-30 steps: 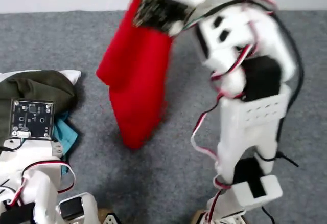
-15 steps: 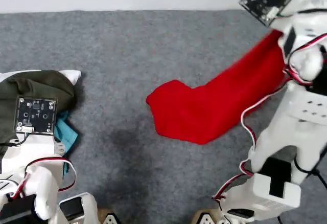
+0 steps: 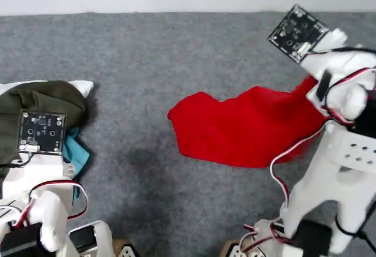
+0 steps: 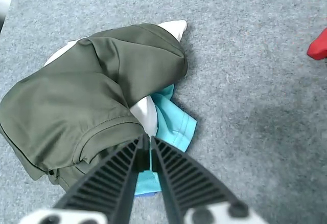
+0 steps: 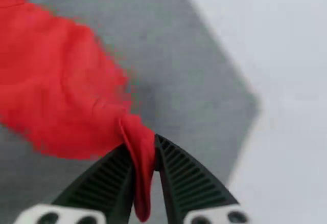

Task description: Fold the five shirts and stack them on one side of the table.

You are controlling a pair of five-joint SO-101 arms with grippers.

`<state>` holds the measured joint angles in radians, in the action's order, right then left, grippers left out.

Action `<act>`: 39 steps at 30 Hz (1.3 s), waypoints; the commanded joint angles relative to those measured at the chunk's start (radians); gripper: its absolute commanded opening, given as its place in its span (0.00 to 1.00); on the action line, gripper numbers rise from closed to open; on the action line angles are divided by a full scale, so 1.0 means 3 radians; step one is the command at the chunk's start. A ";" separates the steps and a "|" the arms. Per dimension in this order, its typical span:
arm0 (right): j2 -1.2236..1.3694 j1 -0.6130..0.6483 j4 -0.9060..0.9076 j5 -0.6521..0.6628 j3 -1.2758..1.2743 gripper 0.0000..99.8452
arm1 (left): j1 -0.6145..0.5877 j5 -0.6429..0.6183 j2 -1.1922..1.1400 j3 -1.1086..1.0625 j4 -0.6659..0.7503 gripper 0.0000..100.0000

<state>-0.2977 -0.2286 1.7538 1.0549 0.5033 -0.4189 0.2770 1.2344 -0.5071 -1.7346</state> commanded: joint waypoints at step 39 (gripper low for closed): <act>-0.0284 0.2038 -0.2565 -0.4092 0.0921 0.01 | 0.0026 -0.0005 0.0010 -0.0248 0.0036 0.02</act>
<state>-0.3575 0.3744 1.1370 -0.1634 0.7365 -0.4189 0.2770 1.2344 -0.5808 -1.7346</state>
